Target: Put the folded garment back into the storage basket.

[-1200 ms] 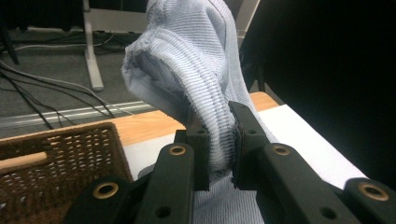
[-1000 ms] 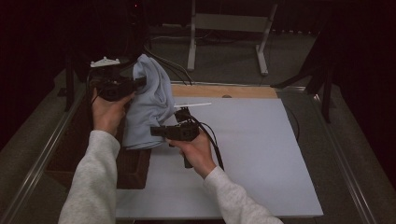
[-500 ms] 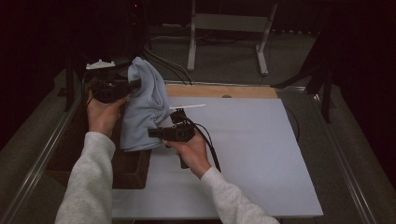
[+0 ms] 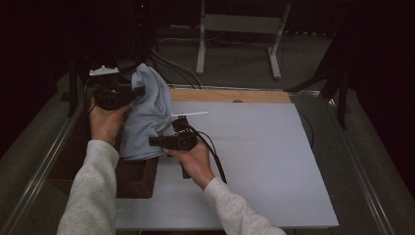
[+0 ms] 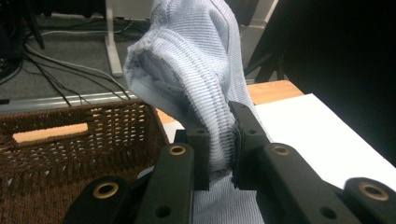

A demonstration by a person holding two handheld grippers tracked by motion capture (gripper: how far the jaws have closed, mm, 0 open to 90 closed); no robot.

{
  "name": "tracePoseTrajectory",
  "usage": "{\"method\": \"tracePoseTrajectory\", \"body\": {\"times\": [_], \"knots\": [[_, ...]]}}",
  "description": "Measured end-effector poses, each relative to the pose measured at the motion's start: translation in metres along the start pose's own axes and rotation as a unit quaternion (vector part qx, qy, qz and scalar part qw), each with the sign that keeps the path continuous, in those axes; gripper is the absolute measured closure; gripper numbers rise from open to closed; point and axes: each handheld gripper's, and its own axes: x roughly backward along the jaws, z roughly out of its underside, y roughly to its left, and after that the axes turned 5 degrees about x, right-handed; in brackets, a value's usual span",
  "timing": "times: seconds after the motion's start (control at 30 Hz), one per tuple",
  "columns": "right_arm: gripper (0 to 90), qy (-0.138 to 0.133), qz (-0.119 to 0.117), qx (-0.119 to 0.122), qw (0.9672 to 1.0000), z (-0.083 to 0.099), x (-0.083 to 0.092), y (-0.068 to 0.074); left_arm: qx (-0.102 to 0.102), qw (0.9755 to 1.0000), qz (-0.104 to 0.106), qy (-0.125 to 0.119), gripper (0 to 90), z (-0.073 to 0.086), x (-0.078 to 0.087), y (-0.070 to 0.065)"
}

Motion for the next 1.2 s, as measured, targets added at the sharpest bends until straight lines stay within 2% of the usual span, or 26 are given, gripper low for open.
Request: {"method": "tracePoseTrajectory", "body": {"times": [0.37,0.73,1.2], "knots": [[80.4,0.003,-0.008,-0.002,1.0,0.001,-0.012,0.006,0.006,1.0,-0.004,0.0,80.2,0.009,0.001,0.011],[80.4,0.009,-0.007,-0.002,0.9999,0.003,-0.022,0.009,0.013,0.9999,-0.007,0.0,80.2,0.015,0.001,0.019],[80.3,0.014,0.0,0.001,0.9999,0.004,-0.035,0.013,0.011,0.9998,-0.014,0.0,80.2,0.02,0.006,0.028]]}}
